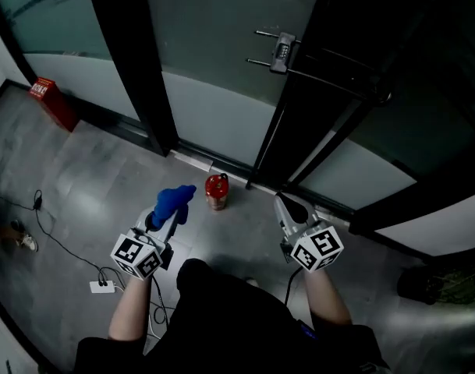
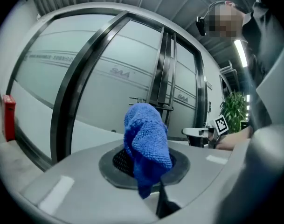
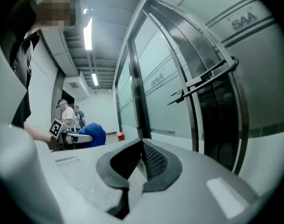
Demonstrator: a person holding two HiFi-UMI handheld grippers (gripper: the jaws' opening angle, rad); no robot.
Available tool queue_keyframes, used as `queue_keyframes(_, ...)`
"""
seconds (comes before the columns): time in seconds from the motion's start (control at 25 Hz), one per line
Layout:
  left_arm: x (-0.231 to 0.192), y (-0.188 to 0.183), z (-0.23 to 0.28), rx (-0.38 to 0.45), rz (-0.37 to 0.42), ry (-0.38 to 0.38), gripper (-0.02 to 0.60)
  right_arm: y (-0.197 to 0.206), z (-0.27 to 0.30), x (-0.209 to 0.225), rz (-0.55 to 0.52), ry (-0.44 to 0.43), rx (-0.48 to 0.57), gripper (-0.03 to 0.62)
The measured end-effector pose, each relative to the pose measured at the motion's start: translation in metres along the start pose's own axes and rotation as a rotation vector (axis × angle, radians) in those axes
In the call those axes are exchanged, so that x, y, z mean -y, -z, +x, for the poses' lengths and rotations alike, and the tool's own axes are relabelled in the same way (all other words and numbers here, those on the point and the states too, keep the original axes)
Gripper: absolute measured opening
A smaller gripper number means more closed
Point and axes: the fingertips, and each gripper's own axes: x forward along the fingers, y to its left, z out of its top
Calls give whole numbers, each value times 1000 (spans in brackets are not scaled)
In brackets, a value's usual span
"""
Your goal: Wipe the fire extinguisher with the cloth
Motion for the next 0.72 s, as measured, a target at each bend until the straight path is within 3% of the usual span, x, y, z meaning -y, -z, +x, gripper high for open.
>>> queue_keyframes(0.16,74,-4,-4,71,-42,-53,48,-12,-59,5,-18,-41,18,3)
queue_keyframes(0.32,130,6,-19,87,-86,-139,48,-9,-104,11,-1,-95,12,3)
queue_keyframes(0.48,162,15,-39,81,-77,-251,48,-8,-125,3,26,-162,28,3)
queue_keyframes(0.72,191,7,-50,99,-59,-282,48,-5,-132,-7,74,-205,26,3)
